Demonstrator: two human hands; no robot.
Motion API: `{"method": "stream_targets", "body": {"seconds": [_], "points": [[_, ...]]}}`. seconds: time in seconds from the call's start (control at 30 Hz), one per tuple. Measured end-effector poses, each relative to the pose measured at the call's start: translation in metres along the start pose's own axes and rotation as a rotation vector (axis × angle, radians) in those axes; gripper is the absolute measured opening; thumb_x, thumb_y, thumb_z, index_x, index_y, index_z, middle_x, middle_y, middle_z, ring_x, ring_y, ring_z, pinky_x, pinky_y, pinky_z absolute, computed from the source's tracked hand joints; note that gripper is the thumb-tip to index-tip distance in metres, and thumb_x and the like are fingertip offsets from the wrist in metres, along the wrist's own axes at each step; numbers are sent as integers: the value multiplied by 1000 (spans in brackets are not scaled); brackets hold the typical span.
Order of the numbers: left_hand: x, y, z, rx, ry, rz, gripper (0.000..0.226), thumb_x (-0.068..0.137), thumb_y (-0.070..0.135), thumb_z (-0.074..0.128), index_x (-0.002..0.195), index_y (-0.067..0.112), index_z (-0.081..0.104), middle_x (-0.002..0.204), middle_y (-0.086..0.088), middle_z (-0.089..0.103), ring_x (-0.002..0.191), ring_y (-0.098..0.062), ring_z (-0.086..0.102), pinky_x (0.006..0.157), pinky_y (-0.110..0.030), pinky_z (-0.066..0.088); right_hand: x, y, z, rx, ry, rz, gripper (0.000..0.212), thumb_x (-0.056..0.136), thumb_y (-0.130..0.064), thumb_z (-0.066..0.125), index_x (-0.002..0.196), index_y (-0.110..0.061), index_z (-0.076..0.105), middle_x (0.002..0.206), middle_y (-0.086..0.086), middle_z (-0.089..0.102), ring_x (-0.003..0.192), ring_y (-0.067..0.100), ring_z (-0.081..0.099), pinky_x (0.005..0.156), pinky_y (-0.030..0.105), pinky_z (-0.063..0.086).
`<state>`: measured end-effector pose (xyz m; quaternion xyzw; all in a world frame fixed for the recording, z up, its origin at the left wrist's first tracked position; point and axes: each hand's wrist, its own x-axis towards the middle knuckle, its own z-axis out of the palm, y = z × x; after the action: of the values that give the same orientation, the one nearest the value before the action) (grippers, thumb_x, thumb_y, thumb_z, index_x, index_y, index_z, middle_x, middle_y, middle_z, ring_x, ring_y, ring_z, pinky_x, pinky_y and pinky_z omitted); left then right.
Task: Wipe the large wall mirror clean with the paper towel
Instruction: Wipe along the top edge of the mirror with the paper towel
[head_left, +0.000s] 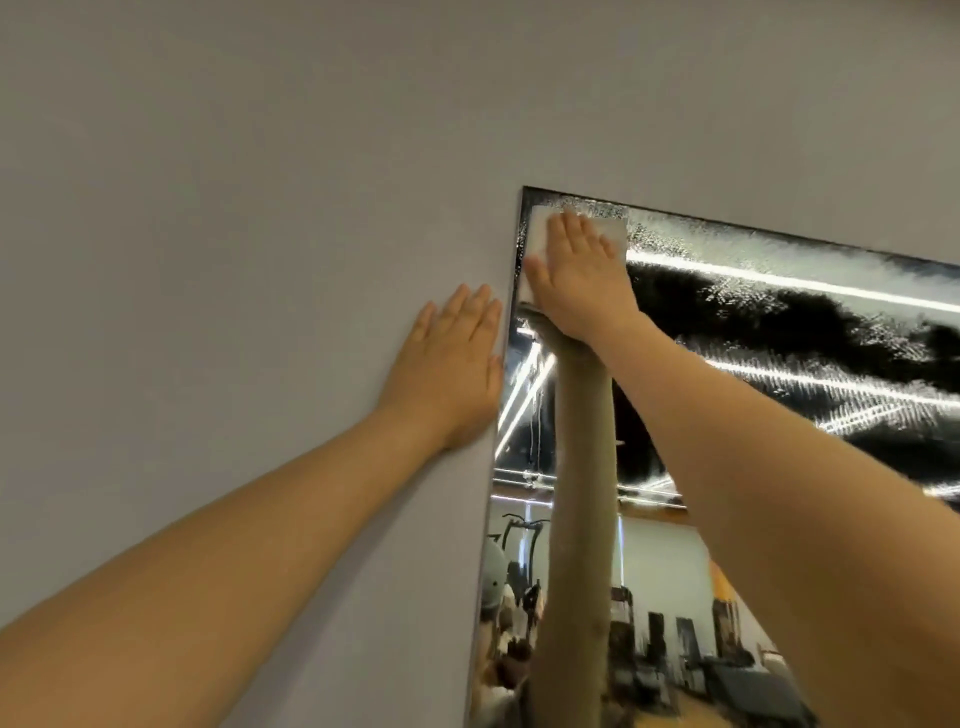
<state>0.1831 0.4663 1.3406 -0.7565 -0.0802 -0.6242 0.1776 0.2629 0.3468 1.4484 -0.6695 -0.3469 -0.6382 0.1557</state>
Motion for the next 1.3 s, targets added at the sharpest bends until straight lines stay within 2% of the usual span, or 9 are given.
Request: {"method": "stream_targets", "body": {"seconds": [0.17, 0.33, 0.47, 0.63, 0.77, 0.9, 1.03, 1.17, 1.3], "points": [[-2, -1, 0, 6, -9, 0, 58, 104, 30, 20, 155, 13, -1, 163, -2, -8, 149, -15, -11, 117, -33, -11, 29, -9, -6, 31, 10, 52, 62, 105, -40, 19, 155, -6, 5, 163, 11, -2, 150, 24, -1, 119, 38, 1], [-4, -2, 3, -11, 7, -7, 58, 104, 31, 19, 155, 14, -3, 163, -1, -9, 148, -13, -12, 116, -30, -14, 24, -13, -5, 118, 110, -47, 52, 106, -31, 27, 151, -5, 27, 161, 11, 16, 147, 24, 18, 116, 32, 13], [-5, -3, -2, -31, -8, 8, 58, 104, 31, 20, 155, 15, -3, 163, 0, -10, 148, -13, -13, 116, -30, -13, 23, 10, -5, 61, 39, -114, 53, 106, -31, 27, 154, -10, 18, 162, 7, 11, 149, 19, 9, 118, 33, 6], [-7, -4, -1, -44, -9, 16, 60, 103, 30, 22, 155, 15, -2, 163, -1, -8, 149, -14, -11, 115, -29, -14, 7, 59, -15, 28, 12, 26, 53, 107, -30, 22, 155, -10, 14, 163, 7, 7, 150, 19, 7, 118, 34, 4], [-7, -2, 0, -49, -12, 8, 60, 103, 29, 22, 155, 14, -4, 163, -2, -9, 149, -14, -12, 117, -32, -12, 19, 37, -11, 19, 30, 106, 54, 106, -31, 19, 155, -8, 12, 163, 9, 6, 150, 21, 7, 119, 41, 8], [-5, -3, 0, -31, -6, 14, 59, 104, 30, 21, 155, 15, -4, 163, -1, -10, 148, -14, -13, 116, -31, -13, 32, 3, -2, 31, 26, 11, 54, 106, -29, 20, 155, -7, 10, 163, 9, 4, 150, 22, 4, 119, 42, 7], [-5, -4, 0, -27, -25, 10, 59, 104, 31, 20, 155, 15, -4, 163, 0, -11, 148, -13, -13, 118, -31, -12, 22, 19, 0, 43, 38, -57, 53, 106, -31, 21, 155, -12, 12, 163, 5, 6, 150, 19, 5, 119, 38, 5], [-6, -4, 0, -29, -13, 14, 59, 104, 31, 21, 155, 15, -3, 163, -1, -9, 149, -14, -12, 116, -30, -12, 10, 52, -8, 40, 51, 53, 52, 106, -30, 20, 155, -11, 13, 163, 6, 7, 150, 18, 7, 120, 38, 6], [-6, -3, 1, -32, -9, 10, 60, 103, 30, 21, 155, 15, -4, 163, -1, -9, 149, -14, -12, 117, -32, -12, 16, 36, -5, 28, 61, 180, 54, 106, -30, 18, 155, -9, 11, 163, 7, 7, 149, 21, 8, 119, 44, 10]]}}
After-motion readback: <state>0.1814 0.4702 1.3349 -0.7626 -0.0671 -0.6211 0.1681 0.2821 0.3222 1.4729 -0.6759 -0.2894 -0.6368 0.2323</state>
